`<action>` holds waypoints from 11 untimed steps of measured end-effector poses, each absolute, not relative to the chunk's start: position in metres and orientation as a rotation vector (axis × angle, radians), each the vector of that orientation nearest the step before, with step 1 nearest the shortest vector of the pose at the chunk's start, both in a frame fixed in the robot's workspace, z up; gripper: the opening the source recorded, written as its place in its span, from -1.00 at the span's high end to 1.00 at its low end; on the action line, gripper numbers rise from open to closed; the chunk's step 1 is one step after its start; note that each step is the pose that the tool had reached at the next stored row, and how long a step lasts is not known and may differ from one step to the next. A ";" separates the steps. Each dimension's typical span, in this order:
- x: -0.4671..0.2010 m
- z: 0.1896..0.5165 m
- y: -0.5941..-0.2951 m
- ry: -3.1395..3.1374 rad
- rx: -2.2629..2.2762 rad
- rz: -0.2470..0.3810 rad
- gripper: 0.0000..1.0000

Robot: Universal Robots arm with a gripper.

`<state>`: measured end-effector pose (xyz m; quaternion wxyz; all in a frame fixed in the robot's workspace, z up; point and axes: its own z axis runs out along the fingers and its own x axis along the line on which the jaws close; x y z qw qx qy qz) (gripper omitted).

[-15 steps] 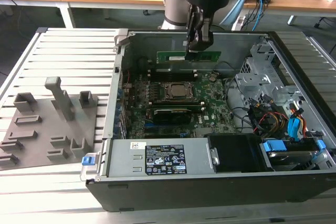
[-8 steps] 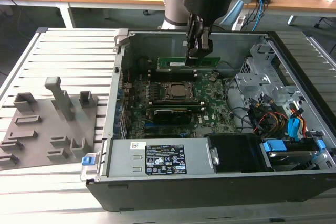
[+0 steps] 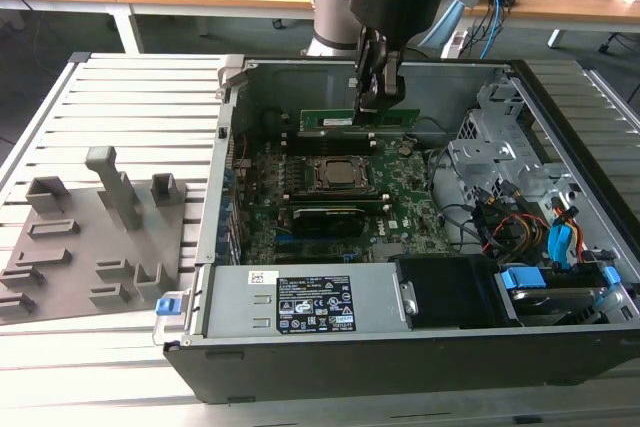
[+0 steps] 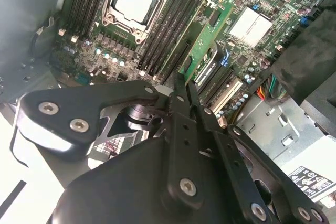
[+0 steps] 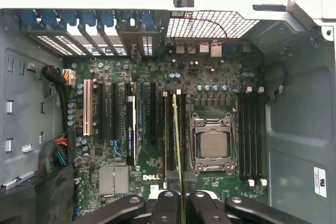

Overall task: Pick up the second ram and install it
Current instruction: 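Pick up the second ram and move it above second insertion slot, then insert the second ram into the second slot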

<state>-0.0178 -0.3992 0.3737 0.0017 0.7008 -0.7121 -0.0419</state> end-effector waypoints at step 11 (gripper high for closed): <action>-0.018 0.363 -0.399 -2.235 2.199 -0.132 0.72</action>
